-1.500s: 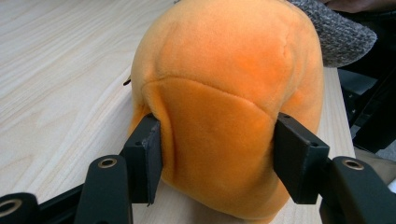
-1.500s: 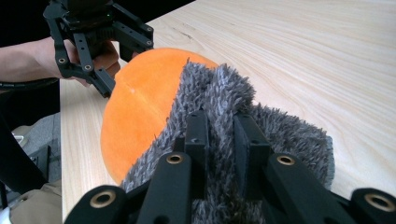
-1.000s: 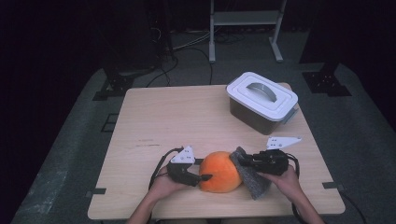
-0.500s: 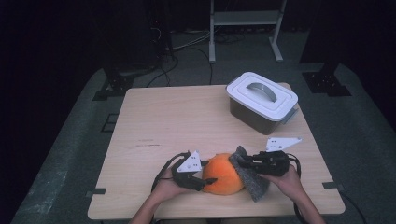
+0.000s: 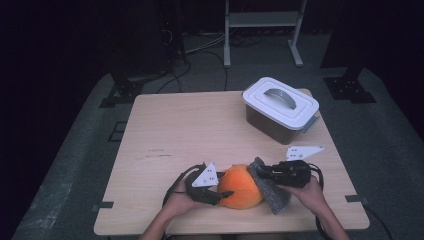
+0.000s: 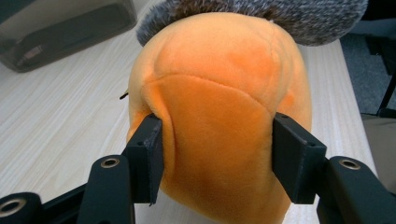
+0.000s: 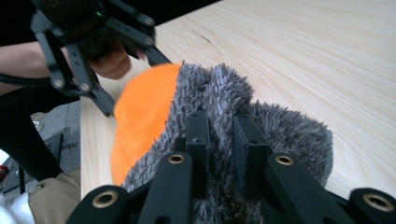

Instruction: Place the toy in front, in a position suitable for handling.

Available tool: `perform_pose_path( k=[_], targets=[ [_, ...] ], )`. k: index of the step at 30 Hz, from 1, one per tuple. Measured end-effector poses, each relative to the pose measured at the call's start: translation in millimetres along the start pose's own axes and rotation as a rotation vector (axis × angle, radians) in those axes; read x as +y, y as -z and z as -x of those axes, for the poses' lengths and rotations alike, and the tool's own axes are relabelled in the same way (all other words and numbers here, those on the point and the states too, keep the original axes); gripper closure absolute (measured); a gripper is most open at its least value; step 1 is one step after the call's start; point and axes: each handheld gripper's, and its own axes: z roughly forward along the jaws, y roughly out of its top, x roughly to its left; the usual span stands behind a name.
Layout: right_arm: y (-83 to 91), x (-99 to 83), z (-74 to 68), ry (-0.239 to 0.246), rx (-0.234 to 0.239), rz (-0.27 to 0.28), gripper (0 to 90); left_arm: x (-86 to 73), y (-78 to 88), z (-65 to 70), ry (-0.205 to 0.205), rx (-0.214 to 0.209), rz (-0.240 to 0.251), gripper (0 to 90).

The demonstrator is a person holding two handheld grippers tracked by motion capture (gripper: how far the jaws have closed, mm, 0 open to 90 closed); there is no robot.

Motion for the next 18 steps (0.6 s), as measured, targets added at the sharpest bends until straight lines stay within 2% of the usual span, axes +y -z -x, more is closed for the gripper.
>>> perform_pose_path(
  k=[3,6,8,9,11,13,16,18],
  targets=[
    [2.2,2.0,-1.3,-0.008,-0.003,0.017,77.6,5.5,0.3,-0.4,0.033,-0.007,0.003,42.3],
    [-2.5,14.7,-11.7,0.030,0.007,0.046,77.8,11.3,-0.6,0.8,0.038,-0.004,-0.002,42.9],
    [-6.8,22.8,-19.9,0.068,0.001,0.053,77.8,11.1,-1.3,0.3,0.047,-0.009,-0.004,43.3],
    [-8.1,24.8,-21.7,0.070,0.010,0.058,77.8,9.6,-1.3,-1.2,0.060,-0.017,-0.004,43.4],
    [-11.6,25.9,-25.8,0.097,-0.001,0.028,77.8,6.5,0.0,-4.2,0.073,-0.023,-0.011,43.7],
    [-11.3,20.6,-21.4,0.082,-0.003,0.017,77.9,3.7,1.8,-7.6,0.101,-0.034,0.000,43.8],
    [-4.4,11.2,-9.3,0.031,-0.021,-0.003,77.9,3.0,2.9,-9.6,0.121,-0.037,0.003,43.8],
    [-0.3,6.5,-6.2,0.015,-0.034,-0.009,77.9,4.5,3.3,-10.4,0.125,-0.036,-0.005,43.8]
  ],
)
